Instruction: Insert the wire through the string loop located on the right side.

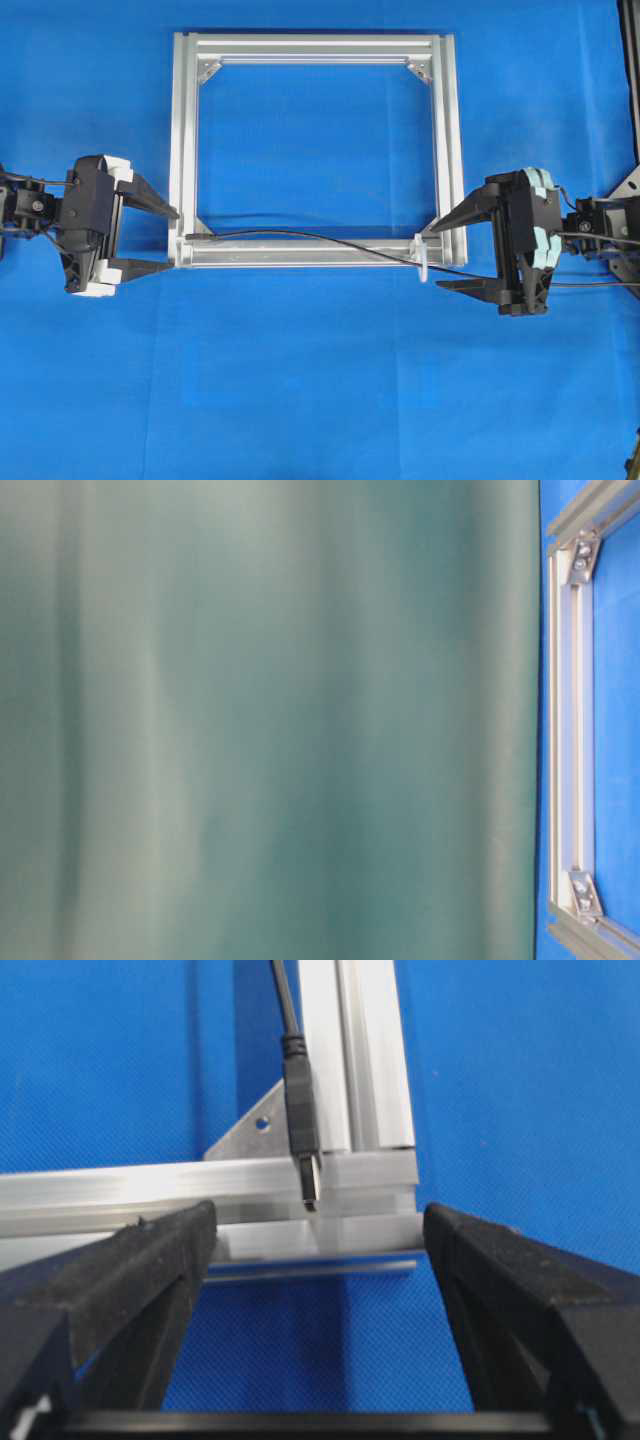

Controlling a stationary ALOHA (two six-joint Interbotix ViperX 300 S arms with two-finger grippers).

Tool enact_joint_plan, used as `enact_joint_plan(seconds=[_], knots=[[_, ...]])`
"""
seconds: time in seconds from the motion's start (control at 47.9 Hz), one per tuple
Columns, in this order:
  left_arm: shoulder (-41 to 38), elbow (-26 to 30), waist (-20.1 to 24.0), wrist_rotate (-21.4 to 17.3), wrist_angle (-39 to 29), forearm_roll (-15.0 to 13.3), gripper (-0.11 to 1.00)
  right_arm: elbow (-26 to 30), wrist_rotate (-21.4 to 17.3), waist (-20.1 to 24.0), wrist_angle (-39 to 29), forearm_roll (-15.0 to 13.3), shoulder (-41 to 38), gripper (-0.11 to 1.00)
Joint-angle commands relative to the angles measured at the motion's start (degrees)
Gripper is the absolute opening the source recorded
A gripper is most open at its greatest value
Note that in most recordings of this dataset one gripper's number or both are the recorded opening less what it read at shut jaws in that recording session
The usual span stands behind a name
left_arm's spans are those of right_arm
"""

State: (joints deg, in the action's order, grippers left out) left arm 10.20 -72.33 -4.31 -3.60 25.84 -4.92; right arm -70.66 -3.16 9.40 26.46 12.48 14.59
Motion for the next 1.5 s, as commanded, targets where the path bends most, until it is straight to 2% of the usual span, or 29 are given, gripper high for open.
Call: enact_joint_plan(seconds=[0.0,0.209,0.439,0.564,1.483], knots=[[1.8,1.0,0.6,0.1,-1.4,0.1,0.80,1.1,0.1,-0.1,0.0,0.0,1.3,0.93],[8.6,3.0,0.6,-0.4,-6.6,0.1,0.80,2.5,1.0,-1.2,-5.9,0.0,7.0,0.94],[16.8,5.0,0.7,-0.4,-11.5,0.1,0.80,5.4,4.3,-2.9,-15.3,-0.3,16.2,0.94],[20.0,5.3,0.7,-0.5,-12.4,0.1,0.80,6.3,5.7,-3.3,-18.1,-0.3,19.7,0.94],[21.2,5.0,0.7,-0.4,-12.4,0.1,0.80,6.5,5.9,-3.6,-18.2,-0.3,19.1,0.94]])
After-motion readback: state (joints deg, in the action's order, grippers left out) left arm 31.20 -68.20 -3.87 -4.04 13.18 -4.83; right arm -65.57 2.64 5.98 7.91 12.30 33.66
